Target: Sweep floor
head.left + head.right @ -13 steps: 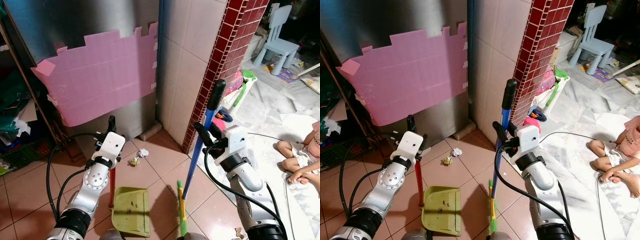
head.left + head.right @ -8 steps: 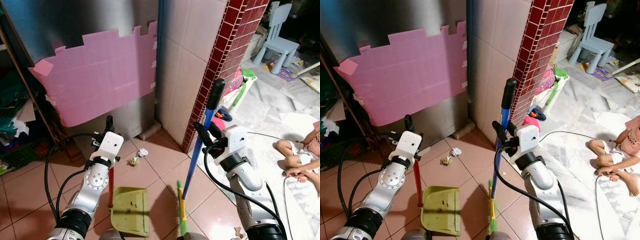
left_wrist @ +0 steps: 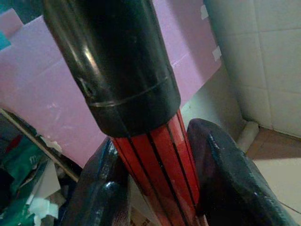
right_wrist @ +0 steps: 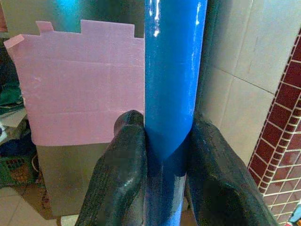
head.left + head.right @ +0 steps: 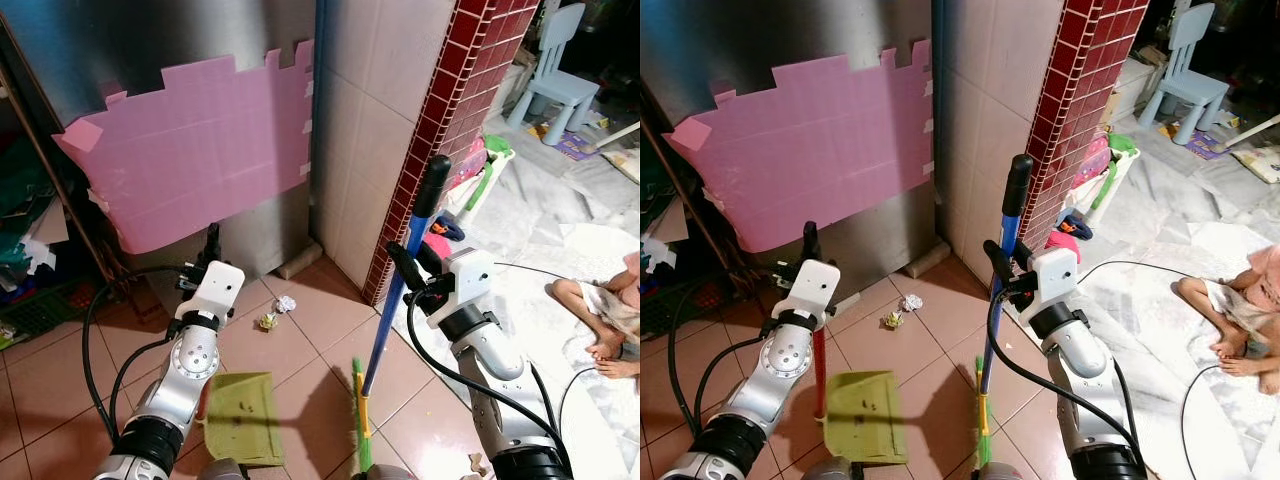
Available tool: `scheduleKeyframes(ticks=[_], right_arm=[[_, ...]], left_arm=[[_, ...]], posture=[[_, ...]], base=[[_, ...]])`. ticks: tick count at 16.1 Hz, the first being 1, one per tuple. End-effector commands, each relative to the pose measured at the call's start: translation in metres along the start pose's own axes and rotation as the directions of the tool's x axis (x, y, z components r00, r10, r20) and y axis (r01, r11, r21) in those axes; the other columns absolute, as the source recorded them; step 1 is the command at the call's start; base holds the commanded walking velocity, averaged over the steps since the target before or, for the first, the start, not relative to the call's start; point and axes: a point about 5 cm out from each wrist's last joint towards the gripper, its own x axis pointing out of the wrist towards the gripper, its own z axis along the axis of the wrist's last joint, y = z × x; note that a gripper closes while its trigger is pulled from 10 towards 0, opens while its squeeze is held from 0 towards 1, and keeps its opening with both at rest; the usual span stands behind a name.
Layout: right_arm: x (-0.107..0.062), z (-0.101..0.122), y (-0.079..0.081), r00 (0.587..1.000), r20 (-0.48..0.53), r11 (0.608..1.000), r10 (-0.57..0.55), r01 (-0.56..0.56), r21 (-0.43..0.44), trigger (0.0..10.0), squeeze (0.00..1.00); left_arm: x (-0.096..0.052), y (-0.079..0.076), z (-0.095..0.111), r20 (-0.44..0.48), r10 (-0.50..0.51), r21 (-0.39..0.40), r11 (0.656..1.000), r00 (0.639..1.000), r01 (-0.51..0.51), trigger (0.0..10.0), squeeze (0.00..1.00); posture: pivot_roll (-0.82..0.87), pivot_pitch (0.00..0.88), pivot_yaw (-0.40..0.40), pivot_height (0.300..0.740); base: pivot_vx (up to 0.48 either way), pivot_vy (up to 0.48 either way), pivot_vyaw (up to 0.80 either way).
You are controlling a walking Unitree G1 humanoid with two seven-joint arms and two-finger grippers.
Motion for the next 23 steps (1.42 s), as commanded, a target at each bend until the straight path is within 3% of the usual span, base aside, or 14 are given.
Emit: scheduleKeyframes(ticks=[1,4,6,10,13,18,19,20,23], right_arm=[[0.006,0.009,-0.002,0.999,0.045,1.0,0.007,-0.007,-0.015,10.0,0.0],[0.007,0.01,-0.002,0.999,0.047,1.0,0.006,-0.005,-0.017,10.0,0.0],[0.007,0.01,-0.002,0.999,0.046,1.0,0.007,-0.006,-0.018,10.0,0.0],[0.01,0.011,-0.004,0.999,0.05,1.0,0.001,0.0,-0.025,10.0,0.0],[0.013,0.012,-0.007,0.999,0.051,0.999,-0.018,0.019,-0.033,10.0,0.0],[0.016,0.009,-0.003,0.998,0.051,0.999,-0.026,0.028,-0.024,10.0,0.0],[0.017,0.01,-0.003,0.998,0.057,0.999,-0.028,0.029,-0.025,10.0,0.0],[0.017,0.01,-0.003,0.998,0.061,0.999,-0.029,0.031,-0.027,10.0,0.0],[0.015,0.01,-0.005,0.998,0.06,0.999,-0.035,0.037,-0.039,10.0,0.0]], left_arm=[[0.001,0.006,-0.002,0.004,0.008,0.089,0.996,1.0,-0.008,0.0,0.0],[0.001,0.007,-0.002,0.004,0.016,0.091,0.996,1.0,-0.016,0.0,0.0],[0.003,0.01,0.007,0.058,0.042,0.026,0.999,0.997,-0.044,0.0,0.0],[0.009,0.005,0.026,0.143,0.012,-0.045,0.999,0.99,-0.006,0.0,0.0],[0.0,-0.007,0.035,0.197,-0.034,-0.116,0.992,0.98,0.058,0.0,0.0],[-0.012,-0.018,0.042,0.239,-0.059,-0.144,0.985,0.969,0.096,0.0,0.0],[-0.011,-0.017,0.046,0.258,-0.051,-0.168,0.981,0.965,0.097,6.5,0.0],[-0.01,-0.016,0.053,0.293,-0.048,-0.201,0.973,0.955,0.111,10.0,0.0],[-0.002,-0.017,0.072,0.354,-0.028,-0.286,0.948,0.935,0.137,10.0,0.0]], posture=[[-0.14,0.0,-0.028,0.74],[-0.14,0.0,-0.028,0.74],[-0.14,0.0,-0.029,0.74],[-0.14,0.0,-0.029,0.74],[-0.14,0.0,-0.024,0.74],[-0.12,0.0,-0.019,0.74],[-0.12,0.0,-0.019,0.74],[-0.12,0.0,-0.019,0.74],[-0.13,0.0,-0.023,0.74]], base=[[0.0,0.0,0.0],[0.0,0.0,0.0],[0.0,0.0,0.0],[0.0,0.0,0.0],[0.0,0.0,0.0],[0.0,0.0,0.0],[0.0,0.0,0.0],[0.0,0.0,0.0],[0.0,0.0,0.0]])
